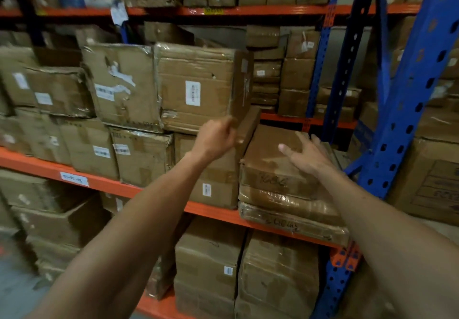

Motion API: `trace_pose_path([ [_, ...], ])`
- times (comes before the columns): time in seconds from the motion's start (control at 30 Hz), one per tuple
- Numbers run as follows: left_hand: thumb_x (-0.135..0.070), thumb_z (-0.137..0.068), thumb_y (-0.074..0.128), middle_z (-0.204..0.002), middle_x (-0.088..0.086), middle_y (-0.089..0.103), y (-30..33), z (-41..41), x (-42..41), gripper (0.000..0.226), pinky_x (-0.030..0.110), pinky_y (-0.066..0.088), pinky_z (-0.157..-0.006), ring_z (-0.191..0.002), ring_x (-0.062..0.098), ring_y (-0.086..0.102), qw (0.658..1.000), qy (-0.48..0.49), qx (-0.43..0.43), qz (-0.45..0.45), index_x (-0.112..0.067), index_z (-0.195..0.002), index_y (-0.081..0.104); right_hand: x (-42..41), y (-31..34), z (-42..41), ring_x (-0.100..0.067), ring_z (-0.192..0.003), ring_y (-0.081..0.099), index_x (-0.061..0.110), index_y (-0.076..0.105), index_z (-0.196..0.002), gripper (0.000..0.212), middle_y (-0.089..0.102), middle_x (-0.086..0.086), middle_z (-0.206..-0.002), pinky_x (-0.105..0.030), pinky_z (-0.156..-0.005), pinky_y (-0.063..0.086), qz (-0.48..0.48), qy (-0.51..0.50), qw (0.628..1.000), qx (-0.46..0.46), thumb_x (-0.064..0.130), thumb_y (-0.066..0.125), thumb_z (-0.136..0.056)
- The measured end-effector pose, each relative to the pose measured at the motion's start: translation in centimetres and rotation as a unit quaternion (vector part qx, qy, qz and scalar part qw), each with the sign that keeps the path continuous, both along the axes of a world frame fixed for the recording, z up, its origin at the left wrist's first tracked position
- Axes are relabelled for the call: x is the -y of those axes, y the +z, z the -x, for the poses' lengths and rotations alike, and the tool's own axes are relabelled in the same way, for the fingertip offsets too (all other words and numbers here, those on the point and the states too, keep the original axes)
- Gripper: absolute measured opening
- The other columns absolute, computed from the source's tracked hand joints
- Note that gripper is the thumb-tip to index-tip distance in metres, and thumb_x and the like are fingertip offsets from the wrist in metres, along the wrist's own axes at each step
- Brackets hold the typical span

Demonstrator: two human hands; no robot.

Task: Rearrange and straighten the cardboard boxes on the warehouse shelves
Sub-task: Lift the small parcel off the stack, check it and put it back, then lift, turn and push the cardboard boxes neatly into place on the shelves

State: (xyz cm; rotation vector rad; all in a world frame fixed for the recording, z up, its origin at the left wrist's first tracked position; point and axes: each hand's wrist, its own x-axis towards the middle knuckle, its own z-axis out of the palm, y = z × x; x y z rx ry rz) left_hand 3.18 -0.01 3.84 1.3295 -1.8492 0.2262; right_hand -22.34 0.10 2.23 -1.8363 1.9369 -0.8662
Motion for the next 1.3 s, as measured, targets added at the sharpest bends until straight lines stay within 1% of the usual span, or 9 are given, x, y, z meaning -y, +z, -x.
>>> trace_pose_path([
  [0.1,-0.029,-0.098,0.057,-0.120,0.019,0.067,4.5,-4.1,-0.2,0.042,0.048,0.056,-0.088,-0.105,0.037,0.067,0.984,0.078,-0.141,0.075,-0.004,-0.131,0.061,1.1,3.6,-3.3,-0.031,-0.161,0.008,0.037,0.013,-0.167,0.098,0.000,-0.002,-0.176,-0.055,-0.126,0.020,0.020,0.048,0.998,0.024,0.078,0.057,-0.089],
  [0.27,-0.037,-0.105,0.049,-0.156,0.025,0.038,8.9,-11.4,1.3,0.067,0.050,0.031,-0.120,-0.145,0.040,0.037,0.963,0.123,-0.237,0.041,-0.006,-0.159,0.027,2.7,6.8,-10.3,-0.025,-0.162,0.002,0.033,-0.001,-0.168,0.115,0.000,0.000,-0.177,-0.051,-0.128,0.016,0.019,0.125,0.990,0.060,0.079,0.063,-0.084],
  [0.5,-0.050,-0.106,0.045,-0.166,0.018,0.027,12.4,-16.8,4.7,0.073,0.054,0.032,-0.121,-0.151,0.037,0.030,0.992,0.050,-0.114,0.013,-0.024,-0.166,0.013,5.3,7.4,-17.1,-0.029,-0.155,0.030,0.032,-0.013,-0.164,0.157,0.026,-0.006,-0.170,-0.055,-0.125,0.028,0.031,0.126,0.981,0.146,0.070,0.092,-0.054],
  [0.63,-0.059,-0.106,0.034,-0.159,0.018,0.041,14.2,-17.1,7.4,0.065,0.058,0.020,-0.122,-0.150,0.042,0.025,0.998,0.045,-0.040,0.000,-0.028,-0.162,0.027,6.0,6.1,-18.4,-0.024,-0.143,0.047,0.030,0.010,-0.164,0.129,0.049,-0.001,-0.155,-0.049,-0.121,0.036,0.065,0.094,0.966,0.230,0.039,0.097,-0.069],
  [0.77,-0.065,-0.104,0.030,-0.142,0.019,0.058,13.9,-17.7,9.0,0.061,0.059,0.023,-0.118,-0.141,0.043,0.030,0.999,0.032,-0.034,0.012,-0.027,-0.149,0.046,5.9,5.8,-18.8,-0.016,-0.123,0.056,0.030,0.024,-0.161,0.110,0.059,0.005,-0.134,-0.040,-0.110,0.045,0.057,0.087,0.956,0.273,0.035,0.094,-0.076],
  [0.87,-0.067,-0.102,0.032,-0.136,0.014,0.063,13.6,-17.8,9.4,0.061,0.053,0.028,-0.114,-0.135,0.037,0.037,0.998,0.015,-0.055,0.022,-0.024,-0.142,0.053,5.5,5.5,-19.6,-0.020,-0.128,0.058,0.033,0.030,-0.158,0.105,0.062,0.007,-0.127,-0.048,-0.115,0.045,0.062,0.066,0.945,0.314,0.031,0.094,-0.076],
  [1.03,-0.060,-0.104,0.041,-0.142,0.018,0.056,13.0,-17.2,7.2,0.055,0.054,0.028,-0.117,-0.138,0.037,0.034,0.994,-0.007,-0.111,0.010,-0.022,-0.142,0.053,2.6,4.9,-20.7,-0.017,-0.117,0.057,0.035,0.035,-0.159,0.089,0.060,0.009,-0.121,-0.046,-0.112,0.046,0.090,0.014,0.932,0.351,0.026,0.086,-0.087],
  [1.17,-0.054,-0.105,0.046,-0.145,0.020,0.048,12.7,-16.6,3.4,0.051,0.054,0.034,-0.116,-0.139,0.035,0.034,0.984,-0.038,-0.173,0.003,-0.020,-0.143,0.051,-0.9,5.0,-20.5,-0.023,-0.127,0.059,0.035,0.039,-0.158,0.087,0.063,0.004,-0.133,-0.050,-0.112,0.047,0.086,0.021,0.935,0.344,0.032,0.087,-0.086],
  [1.3,-0.052,-0.104,0.049,-0.142,0.019,0.045,12.7,-15.4,-2.2,0.048,0.051,0.037,-0.114,-0.137,0.034,0.037,0.981,-0.038,-0.188,0.014,-0.020,-0.141,0.052,-5.4,4.9,-18.9,-0.019,-0.118,0.058,0.029,0.037,-0.159,0.086,0.062,0.004,-0.130,-0.042,-0.106,0.048,0.082,0.035,0.936,0.340,0.029,0.086,-0.088],
])
